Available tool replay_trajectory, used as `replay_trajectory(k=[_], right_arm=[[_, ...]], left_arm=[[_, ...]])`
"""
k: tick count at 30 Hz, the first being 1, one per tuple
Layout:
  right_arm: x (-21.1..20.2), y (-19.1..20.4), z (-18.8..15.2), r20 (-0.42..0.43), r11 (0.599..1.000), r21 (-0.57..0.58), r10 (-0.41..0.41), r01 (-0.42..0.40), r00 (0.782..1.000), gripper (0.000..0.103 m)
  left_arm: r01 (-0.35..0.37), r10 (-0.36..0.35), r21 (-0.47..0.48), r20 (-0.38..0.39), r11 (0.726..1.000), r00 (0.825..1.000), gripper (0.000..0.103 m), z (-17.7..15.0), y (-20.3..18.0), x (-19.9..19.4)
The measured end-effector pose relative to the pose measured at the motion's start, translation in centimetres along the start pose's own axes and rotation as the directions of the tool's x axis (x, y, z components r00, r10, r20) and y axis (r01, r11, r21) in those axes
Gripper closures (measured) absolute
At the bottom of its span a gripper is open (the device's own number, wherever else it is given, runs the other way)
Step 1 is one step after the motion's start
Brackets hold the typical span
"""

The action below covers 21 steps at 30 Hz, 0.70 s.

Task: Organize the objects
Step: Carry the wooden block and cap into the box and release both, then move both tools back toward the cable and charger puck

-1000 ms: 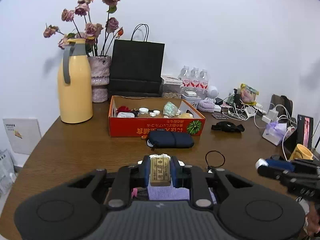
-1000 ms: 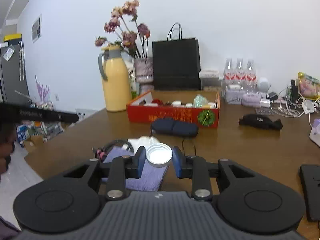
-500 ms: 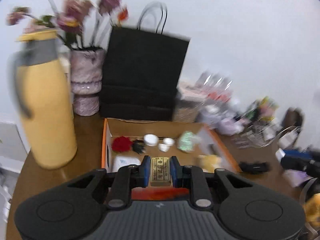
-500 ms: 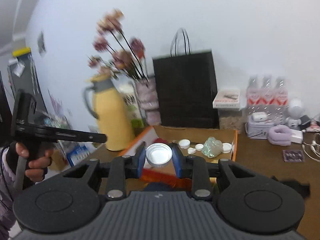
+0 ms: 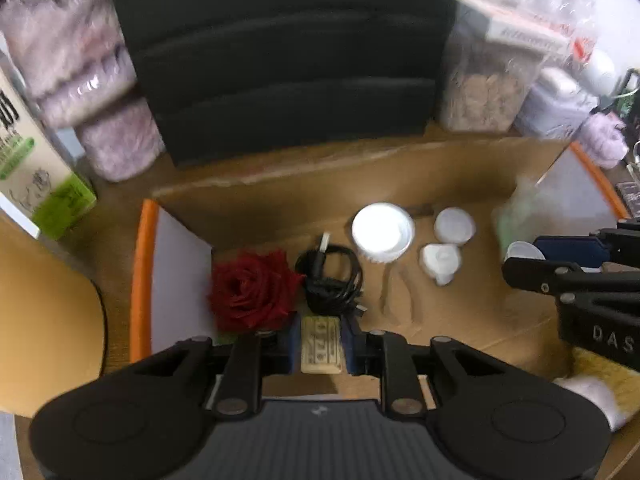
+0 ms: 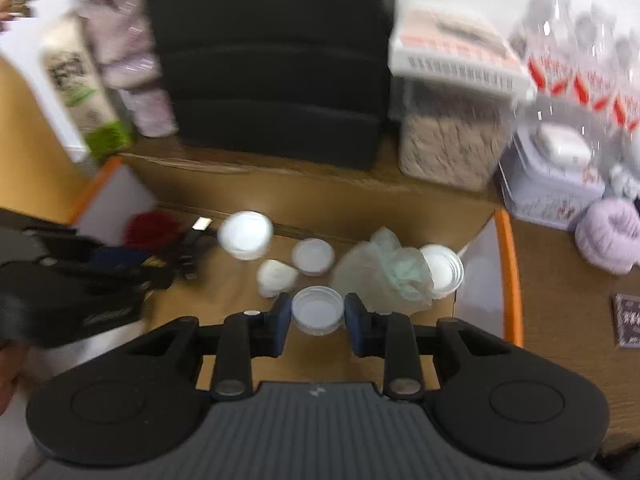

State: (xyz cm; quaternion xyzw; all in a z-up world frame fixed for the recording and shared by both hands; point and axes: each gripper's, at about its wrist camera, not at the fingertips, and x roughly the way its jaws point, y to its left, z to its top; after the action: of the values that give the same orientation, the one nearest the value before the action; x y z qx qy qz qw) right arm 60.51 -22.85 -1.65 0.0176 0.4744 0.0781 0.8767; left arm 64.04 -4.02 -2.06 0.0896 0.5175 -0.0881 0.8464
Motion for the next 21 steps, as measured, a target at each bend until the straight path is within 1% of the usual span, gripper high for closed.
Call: replay_trajectory(k=[1, 2, 3, 6, 8, 10, 12, 14, 15, 17, 19, 21], right_arm=[[0.3, -0.3, 0.0, -0.002, 1.000, 0.024, 0.011, -0.011, 1.000, 0.069], [0.3, -0.5, -0.1, 0.003, 0.999, 0.041, 0.028, -0.028, 1.000, 0.057], [-0.2, -0.7, -0.2, 0.018, 0.997, 0.055, 0.052, -0.053, 0.998, 0.047], [-3.0, -0.2, -0.3, 0.062, 0.998, 0.037, 0.053, -0.056, 0.997, 0.046], [-5.8, 0.4, -0.2, 0.089, 1.000, -0.007, 0.027, -0.026, 0.996, 0.045], [-8.5, 0.9, -0.4, 0.116, 0.999, -0.046, -0.011, 0.016, 0.993, 0.038], [-11.7, 1.2, -1.3, 0.142, 0.997, -0.067, -0.022, 0.032, 0.990, 0.030], [-15.2, 1.6, -3.0, 0.163, 0.996, -0.094, 0.010, 0.005, 0.987, 0.026], [-17.1, 1.9, -4.5, 0.181, 0.993, -0.117, 0.028, -0.006, 0.983, 0.022], [-20.3, 2.5, -7.8, 0.213, 0.986, -0.168, 0.050, -0.014, 0.976, 0.018], [-23.3, 3.1, -12.2, 0.239, 0.976, -0.216, 0.078, -0.025, 0.968, 0.016], [-25.7, 3.6, -16.5, 0.255, 0.967, -0.251, 0.112, -0.046, 0.960, 0.010]], left_arm=[[-0.013, 0.013, -0.017, 0.004, 1.000, 1.000, 0.068, 0.0, 0.3, 0.1], [-0.019, 0.020, -0.035, 0.026, 0.999, 0.999, 0.061, 0.0, 0.6, -0.2], [-0.021, 0.024, -0.051, 0.053, 0.998, 0.998, 0.049, -0.2, 0.9, -0.7], [-0.014, 0.016, -0.029, 0.088, 0.999, 0.996, 0.047, -0.5, 1.1, -2.9], [-0.001, 0.004, -0.029, 0.105, 1.000, 0.995, 0.042, -0.8, 1.2, -5.4], [0.006, -0.001, -0.039, 0.127, 0.999, 0.992, 0.035, -1.6, 0.9, -8.4], [0.013, -0.006, -0.043, 0.153, 0.999, 0.988, 0.030, -3.2, 0.6, -11.8], [0.024, -0.019, -0.025, 0.168, 0.999, 0.986, 0.027, -5.4, -0.2, -15.1], [0.034, -0.032, -0.012, 0.178, 0.999, 0.984, 0.027, -6.9, -0.5, -16.9], [0.046, -0.050, 0.025, 0.207, 0.999, 0.977, 0.025, -10.0, -1.4, -20.0], [0.061, -0.080, 0.079, 0.258, 0.995, 0.963, 0.020, -14.2, -2.3, -23.2], [0.067, -0.102, 0.124, 0.305, 0.990, 0.947, 0.018, -18.9, -3.3, -25.9]])
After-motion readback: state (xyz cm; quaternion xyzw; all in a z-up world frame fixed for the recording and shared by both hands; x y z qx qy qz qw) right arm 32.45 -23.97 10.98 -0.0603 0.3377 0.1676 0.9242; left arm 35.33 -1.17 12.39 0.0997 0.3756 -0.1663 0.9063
